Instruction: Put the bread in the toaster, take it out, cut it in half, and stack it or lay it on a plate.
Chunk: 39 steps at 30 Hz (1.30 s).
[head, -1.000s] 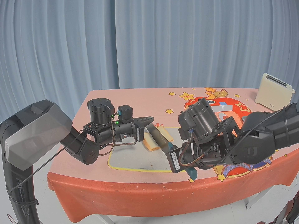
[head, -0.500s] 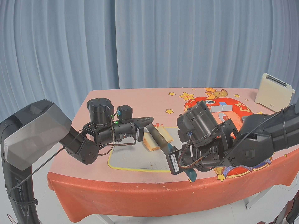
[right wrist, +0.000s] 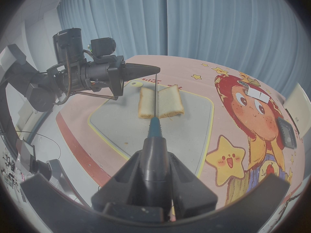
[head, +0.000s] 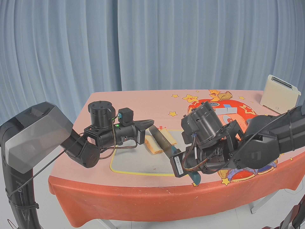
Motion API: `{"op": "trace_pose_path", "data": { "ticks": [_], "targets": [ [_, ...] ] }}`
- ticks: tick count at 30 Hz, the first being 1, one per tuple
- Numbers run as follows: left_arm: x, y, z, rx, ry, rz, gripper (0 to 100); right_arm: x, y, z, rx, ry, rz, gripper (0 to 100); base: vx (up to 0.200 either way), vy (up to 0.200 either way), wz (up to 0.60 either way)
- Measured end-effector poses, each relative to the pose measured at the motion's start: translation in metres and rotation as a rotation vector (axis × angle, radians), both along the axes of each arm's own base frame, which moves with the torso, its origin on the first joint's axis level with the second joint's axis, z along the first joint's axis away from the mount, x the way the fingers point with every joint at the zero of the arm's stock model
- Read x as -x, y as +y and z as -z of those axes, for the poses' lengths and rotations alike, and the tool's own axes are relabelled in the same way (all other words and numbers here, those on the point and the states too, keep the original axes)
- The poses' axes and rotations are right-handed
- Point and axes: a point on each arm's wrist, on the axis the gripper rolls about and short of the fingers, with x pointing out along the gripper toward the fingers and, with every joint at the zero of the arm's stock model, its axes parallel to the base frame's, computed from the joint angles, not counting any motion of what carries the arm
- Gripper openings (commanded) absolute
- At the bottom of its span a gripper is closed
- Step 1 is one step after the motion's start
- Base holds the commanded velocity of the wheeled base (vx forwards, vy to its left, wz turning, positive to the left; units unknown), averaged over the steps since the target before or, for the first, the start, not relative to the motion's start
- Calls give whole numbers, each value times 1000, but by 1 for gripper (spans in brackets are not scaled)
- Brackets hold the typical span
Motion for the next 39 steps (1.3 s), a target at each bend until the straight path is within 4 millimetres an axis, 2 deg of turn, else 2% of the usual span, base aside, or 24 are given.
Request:
{"op": "trace_pose_path", "data": {
  "ticks": [10, 22, 39],
  "targets": [
    [0, 0, -8, 13, -8, 6, 0, 2, 1, 8, 18, 15, -4, 0, 0, 0, 0],
    [3, -9, -32, 46, -77, 25, 0, 2, 2, 8, 19, 15, -7, 0, 0, 0, 0],
    [-2, -17, -3, -32, -134, 49, 0, 1, 2, 2, 8, 2, -8, 0, 0, 0, 0]
  ]
}}
